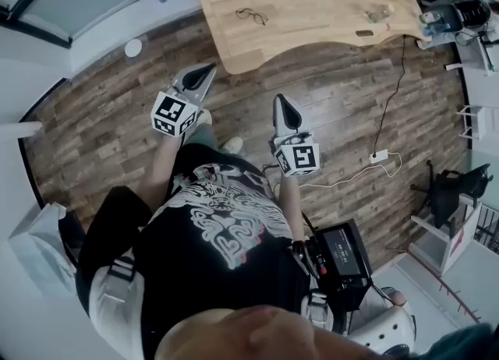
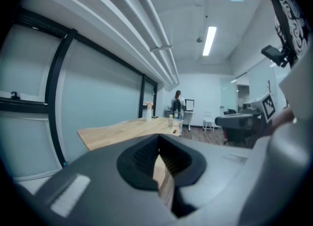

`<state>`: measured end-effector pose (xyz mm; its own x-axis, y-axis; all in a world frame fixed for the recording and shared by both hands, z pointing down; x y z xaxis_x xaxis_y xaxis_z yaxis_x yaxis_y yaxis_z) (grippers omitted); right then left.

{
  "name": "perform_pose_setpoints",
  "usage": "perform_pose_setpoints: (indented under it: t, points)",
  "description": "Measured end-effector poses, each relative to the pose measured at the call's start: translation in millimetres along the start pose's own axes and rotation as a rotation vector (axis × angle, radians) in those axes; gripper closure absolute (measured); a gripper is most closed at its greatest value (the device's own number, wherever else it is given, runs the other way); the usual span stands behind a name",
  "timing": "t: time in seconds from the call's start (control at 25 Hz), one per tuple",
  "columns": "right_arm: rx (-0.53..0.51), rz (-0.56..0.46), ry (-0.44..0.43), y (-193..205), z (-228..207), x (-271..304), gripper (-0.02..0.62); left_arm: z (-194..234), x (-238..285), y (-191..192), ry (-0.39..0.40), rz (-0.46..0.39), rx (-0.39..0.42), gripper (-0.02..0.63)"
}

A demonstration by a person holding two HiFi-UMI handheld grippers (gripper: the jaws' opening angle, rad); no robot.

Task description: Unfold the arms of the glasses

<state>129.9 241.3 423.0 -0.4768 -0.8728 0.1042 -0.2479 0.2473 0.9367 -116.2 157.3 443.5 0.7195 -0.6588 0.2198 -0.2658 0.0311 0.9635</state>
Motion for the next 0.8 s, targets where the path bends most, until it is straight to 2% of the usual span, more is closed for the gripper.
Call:
perform_pose_setpoints:
  t: [0.24, 0.56, 0.8]
  points:
    - [-0.025, 0.044, 0.040, 2, -9, 9, 0.597, 2, 2, 5, -0.036, 0.041, 0.033, 0.617]
    - [-0.044, 0.092, 0.060, 4, -17, 30, 0.597, 21, 6, 7, -0.071, 0.038, 0.047, 0.617]
    - [-0.006, 0.095, 0.084, 6, -26, 49, 0.597, 39, 14, 8, -0.071, 0.048, 0.048, 0.617]
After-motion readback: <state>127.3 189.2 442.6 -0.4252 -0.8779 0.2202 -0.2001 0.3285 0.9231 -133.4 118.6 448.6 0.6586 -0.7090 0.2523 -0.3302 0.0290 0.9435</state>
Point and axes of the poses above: the fingertips, and each gripper's own axes: x forward along the fingers, z to its left, y out of its underside, the point moved 7 cm from there along -x, backward along the fingers, and after that the axes turned 14 degrees about x, right-handed, at the moved point
